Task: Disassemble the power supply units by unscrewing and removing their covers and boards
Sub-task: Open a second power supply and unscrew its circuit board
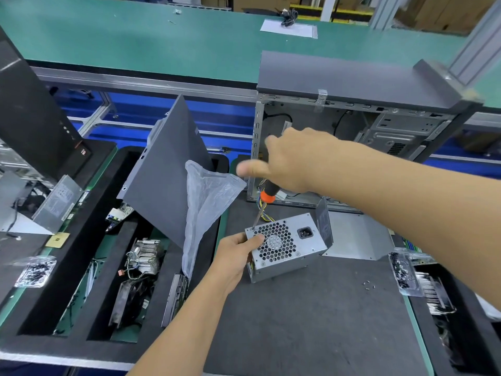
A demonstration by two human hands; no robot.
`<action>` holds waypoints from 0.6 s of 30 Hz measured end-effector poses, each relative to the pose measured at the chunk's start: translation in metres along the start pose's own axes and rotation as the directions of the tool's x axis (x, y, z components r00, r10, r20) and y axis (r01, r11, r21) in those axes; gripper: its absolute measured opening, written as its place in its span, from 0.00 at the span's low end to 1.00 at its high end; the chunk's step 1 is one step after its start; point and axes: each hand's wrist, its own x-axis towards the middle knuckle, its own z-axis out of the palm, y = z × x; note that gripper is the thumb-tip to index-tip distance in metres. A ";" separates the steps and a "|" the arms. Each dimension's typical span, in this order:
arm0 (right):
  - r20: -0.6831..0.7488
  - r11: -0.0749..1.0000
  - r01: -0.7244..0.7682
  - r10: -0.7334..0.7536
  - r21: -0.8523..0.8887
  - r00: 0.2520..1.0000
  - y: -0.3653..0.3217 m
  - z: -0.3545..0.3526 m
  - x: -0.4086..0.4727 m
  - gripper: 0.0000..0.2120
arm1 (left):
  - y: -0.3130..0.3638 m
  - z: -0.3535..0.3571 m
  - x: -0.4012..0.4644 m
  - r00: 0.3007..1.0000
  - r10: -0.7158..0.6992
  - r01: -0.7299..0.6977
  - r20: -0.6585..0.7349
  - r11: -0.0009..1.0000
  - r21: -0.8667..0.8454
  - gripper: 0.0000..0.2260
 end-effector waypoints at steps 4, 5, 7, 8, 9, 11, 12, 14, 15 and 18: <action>-0.053 0.995 -0.030 0.025 -0.095 0.998 -0.006 -0.003 0.002 0.22 | 0.001 0.000 0.000 1.000 -0.018 0.018 0.000 1.000 0.001 0.06; -0.052 0.998 -0.035 0.032 -0.052 0.998 -0.005 -0.002 0.004 0.23 | 0.001 0.000 0.000 1.000 -0.018 0.018 -0.002 1.000 -0.002 0.06; -0.067 1.000 0.022 -0.022 0.007 0.998 -0.004 -0.001 0.006 0.20 | 0.001 0.001 0.000 1.000 -0.016 0.016 -0.009 1.000 0.001 0.06; -0.068 0.997 0.067 -0.064 0.045 0.996 -0.003 -0.002 0.006 0.18 | 0.001 0.001 0.000 1.000 -0.016 0.016 -0.012 1.000 0.005 0.06; -0.055 0.989 0.110 -0.105 0.102 0.993 -0.002 -0.003 0.005 0.16 | 0.001 0.001 0.000 1.000 -0.017 0.017 -0.014 1.000 0.009 0.06; -0.024 0.955 0.187 -0.186 0.229 0.982 0.000 -0.004 0.005 0.16 | 0.001 0.000 0.001 1.000 -0.018 0.018 -0.016 1.000 0.014 0.06; -0.021 0.939 0.223 -0.225 0.261 0.974 -0.002 -0.005 0.005 0.16 | 0.001 -0.001 0.001 1.000 -0.017 0.017 -0.013 1.000 0.016 0.06; -0.018 0.924 0.258 -0.264 0.284 0.964 -0.006 -0.005 0.006 0.17 | 0.002 -0.001 0.001 1.000 -0.015 0.015 -0.009 1.000 0.024 0.06; -0.009 0.922 0.250 -0.259 0.297 0.966 -0.008 -0.005 0.006 0.18 | 0.002 -0.001 0.001 1.000 -0.014 0.014 -0.009 1.000 0.026 0.06; 0.023 0.975 0.066 -0.072 0.212 0.997 -0.012 -0.005 0.004 0.33 | 0.001 -0.001 0.000 1.000 -0.014 0.014 -0.012 1.000 0.019 0.06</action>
